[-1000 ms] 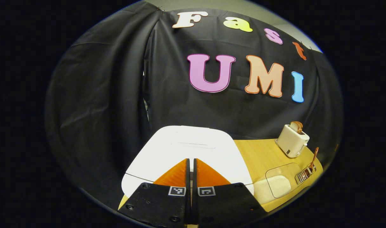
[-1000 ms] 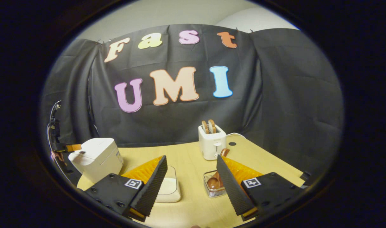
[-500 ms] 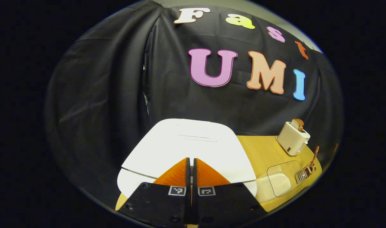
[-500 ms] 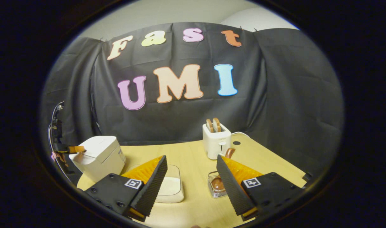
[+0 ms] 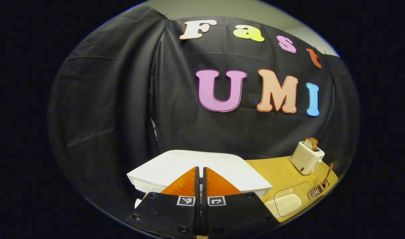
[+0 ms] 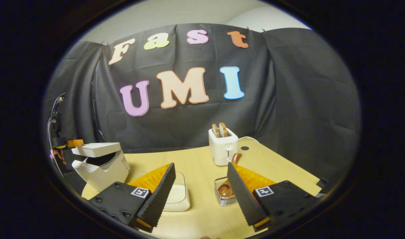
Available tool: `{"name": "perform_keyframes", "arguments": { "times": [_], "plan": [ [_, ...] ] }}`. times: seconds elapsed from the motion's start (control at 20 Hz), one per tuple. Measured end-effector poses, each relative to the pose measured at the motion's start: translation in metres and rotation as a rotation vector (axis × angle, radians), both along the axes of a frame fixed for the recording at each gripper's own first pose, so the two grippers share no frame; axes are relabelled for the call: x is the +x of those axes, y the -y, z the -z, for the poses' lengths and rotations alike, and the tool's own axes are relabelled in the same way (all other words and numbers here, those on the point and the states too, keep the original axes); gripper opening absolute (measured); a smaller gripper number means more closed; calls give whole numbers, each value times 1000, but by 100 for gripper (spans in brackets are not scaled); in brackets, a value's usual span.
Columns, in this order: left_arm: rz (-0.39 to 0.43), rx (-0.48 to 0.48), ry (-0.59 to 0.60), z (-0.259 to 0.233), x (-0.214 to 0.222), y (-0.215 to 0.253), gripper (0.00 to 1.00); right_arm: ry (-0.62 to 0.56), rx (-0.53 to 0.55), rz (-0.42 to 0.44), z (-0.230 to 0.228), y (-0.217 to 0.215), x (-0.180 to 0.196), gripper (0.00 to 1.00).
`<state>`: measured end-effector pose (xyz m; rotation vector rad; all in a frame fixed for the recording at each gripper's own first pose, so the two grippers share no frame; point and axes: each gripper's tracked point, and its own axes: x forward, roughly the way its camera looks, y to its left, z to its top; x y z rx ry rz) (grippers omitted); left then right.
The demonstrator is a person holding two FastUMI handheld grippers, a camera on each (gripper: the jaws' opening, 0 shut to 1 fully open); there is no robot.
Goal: Close the left gripper, press the button to open the rice cooker; take a wooden spoon from the chopstick holder with the right hand, scoop a spoonful of rice and pour it into the rice cooker, then put the wooden spoon back into the chopstick holder.
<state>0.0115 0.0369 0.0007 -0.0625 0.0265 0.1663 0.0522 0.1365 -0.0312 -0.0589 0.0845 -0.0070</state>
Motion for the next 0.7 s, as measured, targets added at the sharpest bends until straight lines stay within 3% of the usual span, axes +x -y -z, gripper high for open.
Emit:
{"name": "perform_keyframes", "arguments": {
  "times": [0.5, 0.6, 0.7],
  "plan": [
    [-9, 20, 99, -21, 11, -2, 1, -22, -10, 21, 4, 9, 2, 99],
    [6, 15, 110, -22, 13, 1, 5, -27, -5, 23, 4, 11, 4, 99],
    [24, -20, 81, -17, 8, 9, 17, -26, 3, 28, 3, 12, 5, 99]
  ]
}}
